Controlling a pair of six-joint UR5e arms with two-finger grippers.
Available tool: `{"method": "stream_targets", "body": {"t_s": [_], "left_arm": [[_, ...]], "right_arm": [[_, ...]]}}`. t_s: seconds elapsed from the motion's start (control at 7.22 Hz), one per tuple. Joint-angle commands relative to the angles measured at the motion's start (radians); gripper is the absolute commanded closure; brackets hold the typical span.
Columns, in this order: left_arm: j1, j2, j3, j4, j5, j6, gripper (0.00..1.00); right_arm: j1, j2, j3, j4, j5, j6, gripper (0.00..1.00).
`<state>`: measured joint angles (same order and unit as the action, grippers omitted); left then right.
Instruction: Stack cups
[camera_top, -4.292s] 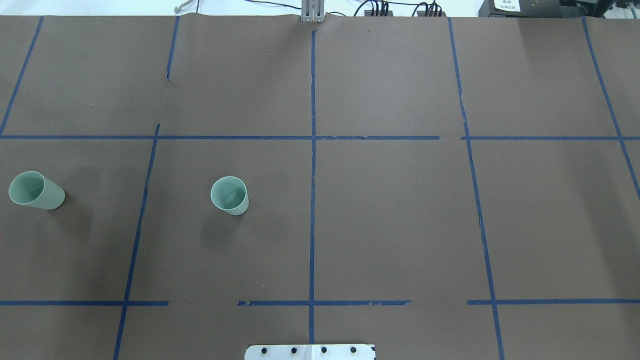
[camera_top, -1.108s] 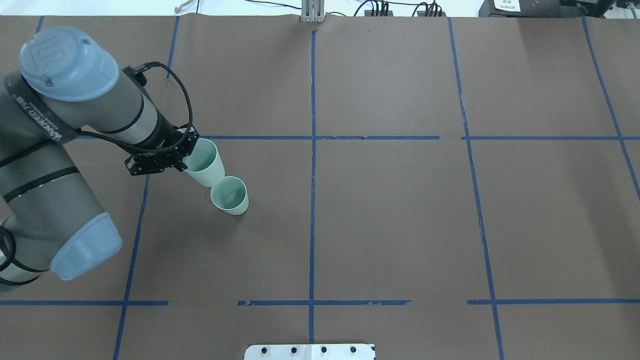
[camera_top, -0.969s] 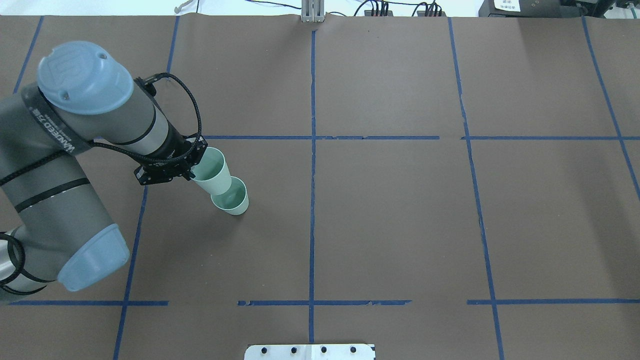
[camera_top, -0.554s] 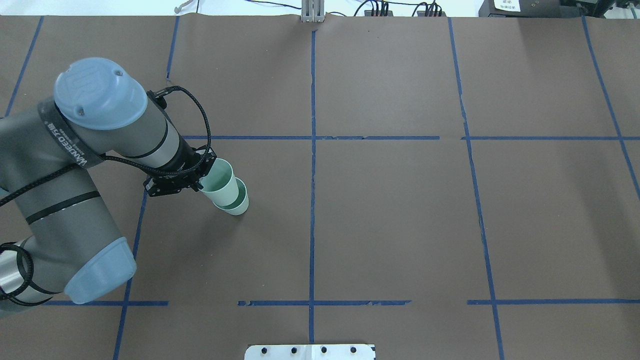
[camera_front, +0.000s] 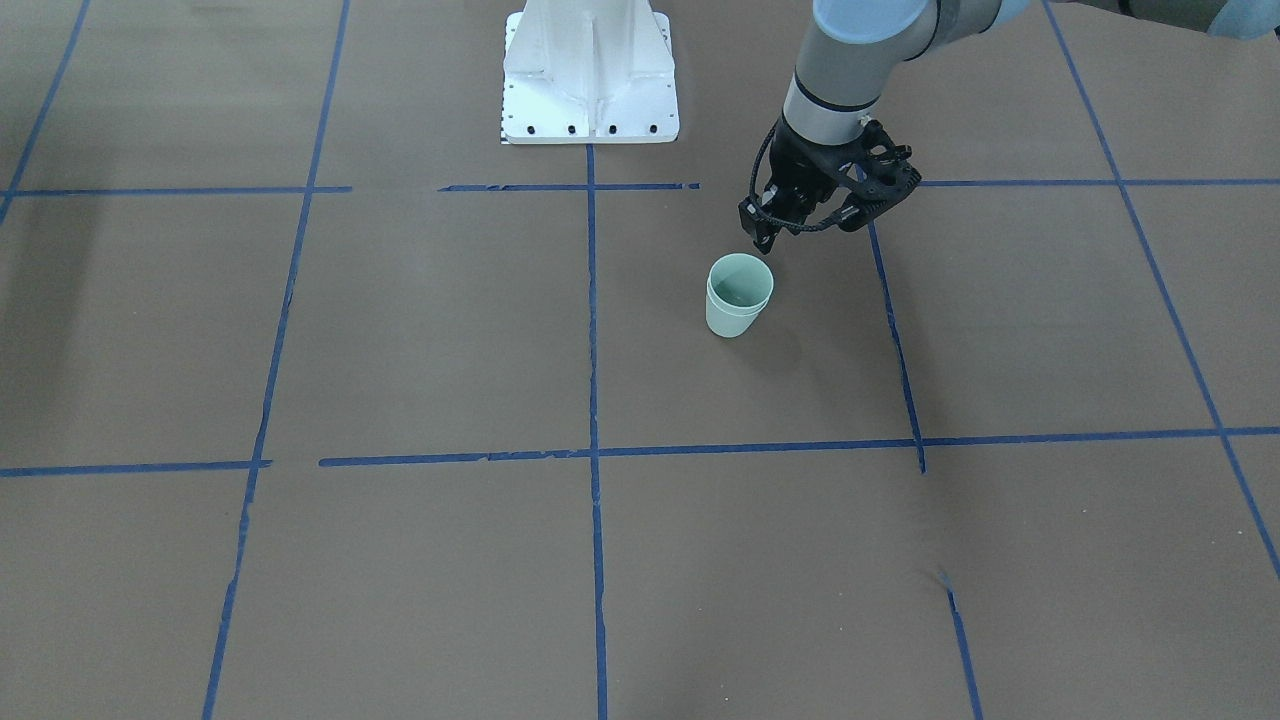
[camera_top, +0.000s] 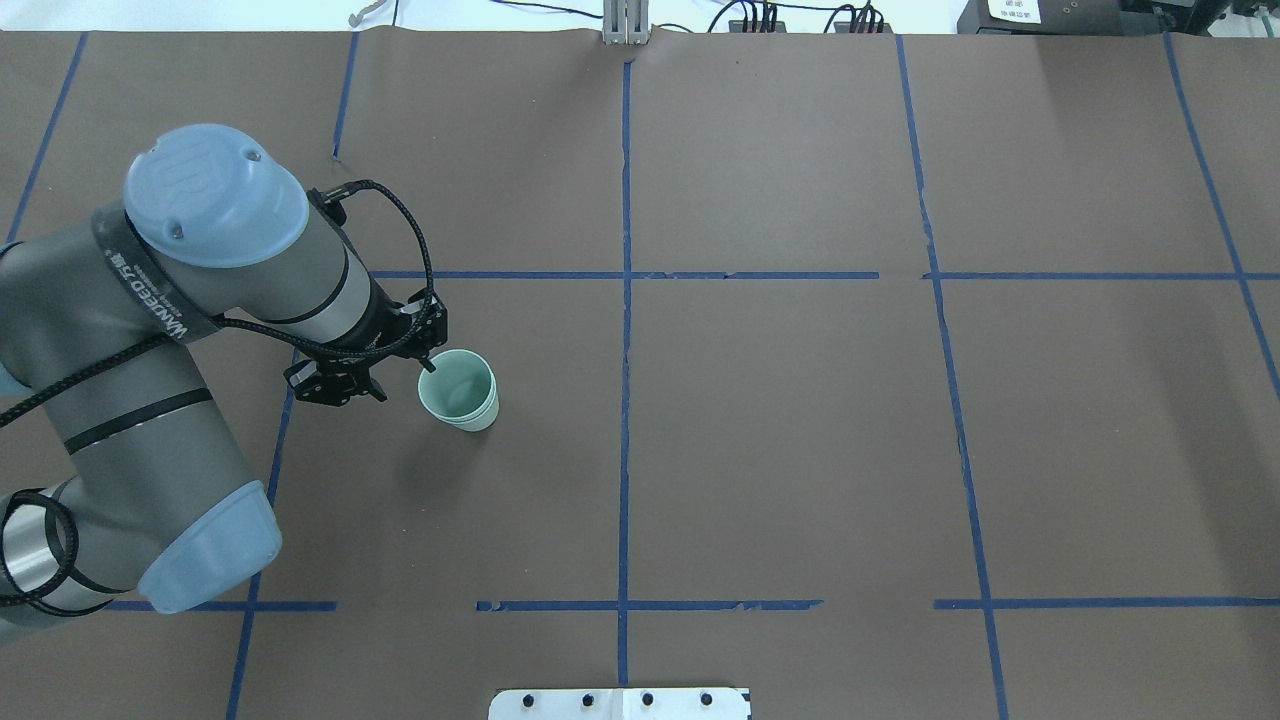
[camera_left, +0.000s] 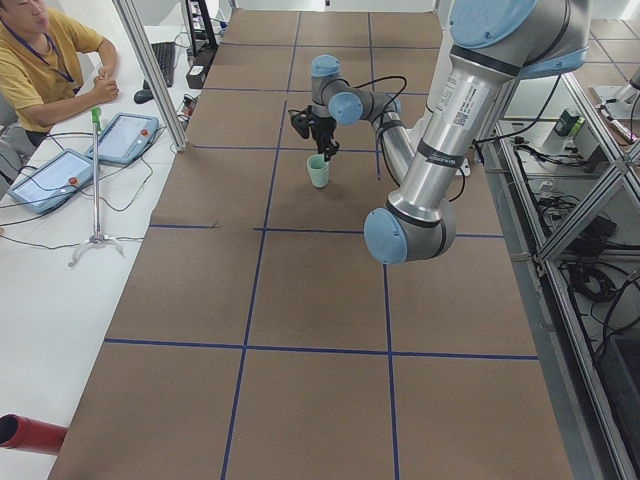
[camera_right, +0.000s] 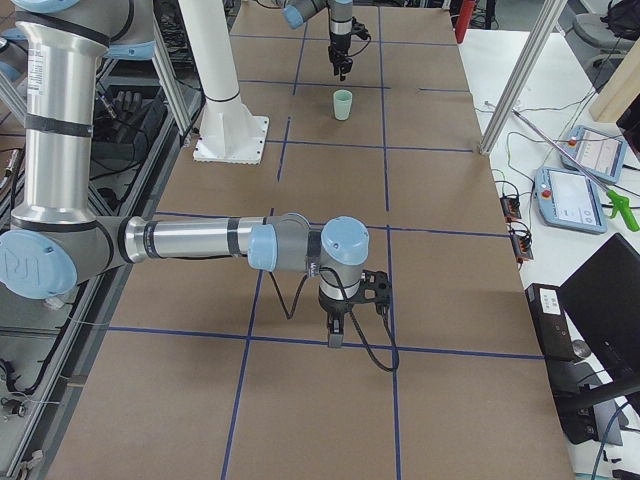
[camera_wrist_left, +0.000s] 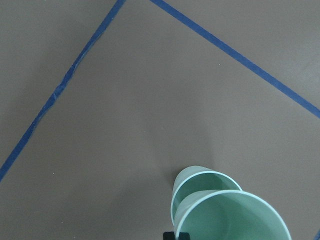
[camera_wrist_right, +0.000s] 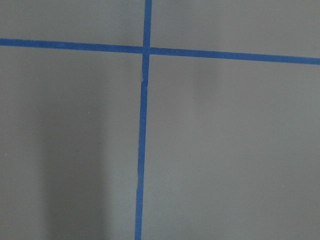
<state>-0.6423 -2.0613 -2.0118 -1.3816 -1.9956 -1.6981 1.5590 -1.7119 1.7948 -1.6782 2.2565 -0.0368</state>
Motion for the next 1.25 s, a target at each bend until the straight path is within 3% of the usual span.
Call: {"method": "stream_targets", "body": {"t_s": [0.0,0.42,0.69,0.97,1.11], "left_arm": [[-0.019,0.018,-0.022,-0.103,-0.008,0.027,0.0],[-0.161,0.209,-0.064,-0.128,-0.012,0.425,0.0],[-0.345,0.426,-0.061,-0.219,-0.139,0.857,0.0],[-0.57,0.648,0.014,-0.359,-0.213,1.312,0.0],[-0.65,0.712,0.057,-0.394,-0.229,1.441,0.0]], "right_arm": [[0.0,0.0,0.0,0.0,0.0,0.0,0.0],[0.001,0.0,0.0,0.0,0.0,0.0,0.0],[0.001,0.0,0.0,0.0,0.0,0.0,0.0],[-0.001,0.0,0.0,0.0,0.0,0.0,0.0],[0.001,0.0,0.0,0.0,0.0,0.0,0.0]]}}
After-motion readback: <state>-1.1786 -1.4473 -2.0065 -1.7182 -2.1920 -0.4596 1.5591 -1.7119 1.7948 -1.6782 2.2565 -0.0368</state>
